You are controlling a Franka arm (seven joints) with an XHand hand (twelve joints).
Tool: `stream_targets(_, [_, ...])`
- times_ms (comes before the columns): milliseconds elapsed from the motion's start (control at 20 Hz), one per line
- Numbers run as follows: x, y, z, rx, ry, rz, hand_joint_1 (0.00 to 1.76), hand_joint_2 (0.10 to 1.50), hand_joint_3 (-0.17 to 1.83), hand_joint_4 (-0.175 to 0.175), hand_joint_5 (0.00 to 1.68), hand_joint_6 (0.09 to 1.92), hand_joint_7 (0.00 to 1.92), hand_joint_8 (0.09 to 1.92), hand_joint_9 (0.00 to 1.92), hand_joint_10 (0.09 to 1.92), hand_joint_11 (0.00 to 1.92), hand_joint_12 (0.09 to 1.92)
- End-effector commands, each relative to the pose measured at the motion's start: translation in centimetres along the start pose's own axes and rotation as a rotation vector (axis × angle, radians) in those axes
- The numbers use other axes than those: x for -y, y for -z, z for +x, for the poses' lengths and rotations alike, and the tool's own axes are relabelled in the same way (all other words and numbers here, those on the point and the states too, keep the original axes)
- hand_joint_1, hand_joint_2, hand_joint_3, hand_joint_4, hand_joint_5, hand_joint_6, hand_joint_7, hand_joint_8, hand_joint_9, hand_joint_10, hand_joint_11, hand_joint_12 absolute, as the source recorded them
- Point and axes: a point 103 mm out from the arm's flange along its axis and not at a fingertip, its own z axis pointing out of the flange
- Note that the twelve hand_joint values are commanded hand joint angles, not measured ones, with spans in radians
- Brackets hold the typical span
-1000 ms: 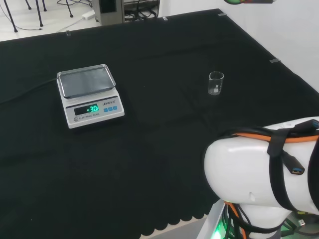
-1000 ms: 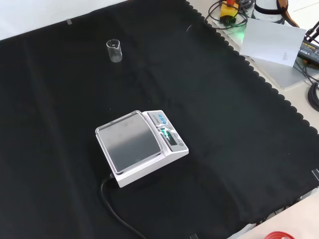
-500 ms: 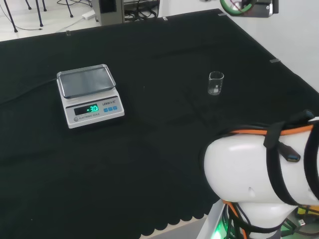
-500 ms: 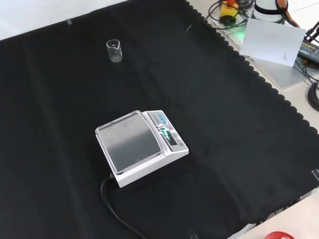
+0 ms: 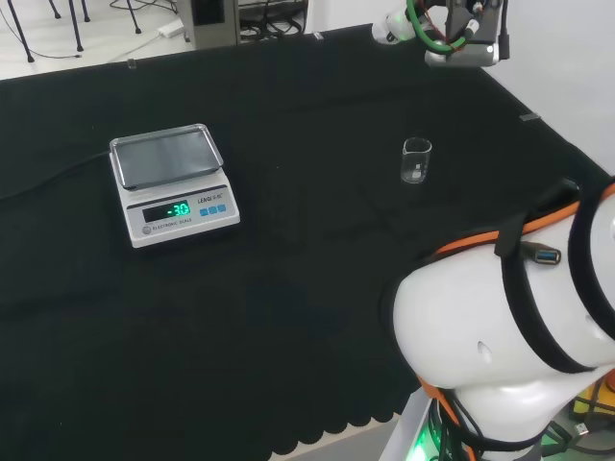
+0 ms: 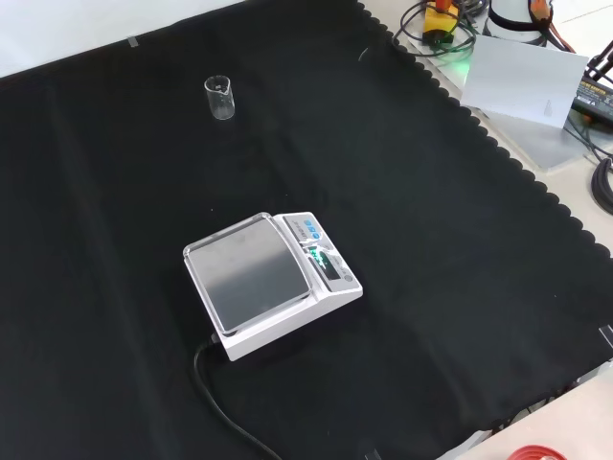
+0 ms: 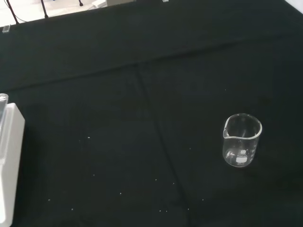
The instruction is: Pick up the beaker.
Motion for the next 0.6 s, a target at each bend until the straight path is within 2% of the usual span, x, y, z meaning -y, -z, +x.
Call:
stream_targets(50, [-3.1, -2.5, -1.5, 0.036, -0.003, -0.001, 0.73, 1.10, -0.17, -0.036, 0.40, 0.09, 0.27, 0.68, 0.41, 0.79, 0.02, 1.48])
stream_targets(250, [-4.1, -4.4, -2.2, 0.075, -0.005, -0.042, 0.74, 1.10, -0.17, -0.037, 0.40, 0.09, 0.27, 0.68, 0.41, 0.79, 0.02, 1.47])
stream_targets(600, [-6.8, -7.7, -4.3, 0.058, -0.029, 0.018, 0.75, 1.09, -0.17, -0.036, 0.36, 0.09, 0.23, 0.67, 0.39, 0.78, 0.02, 1.47])
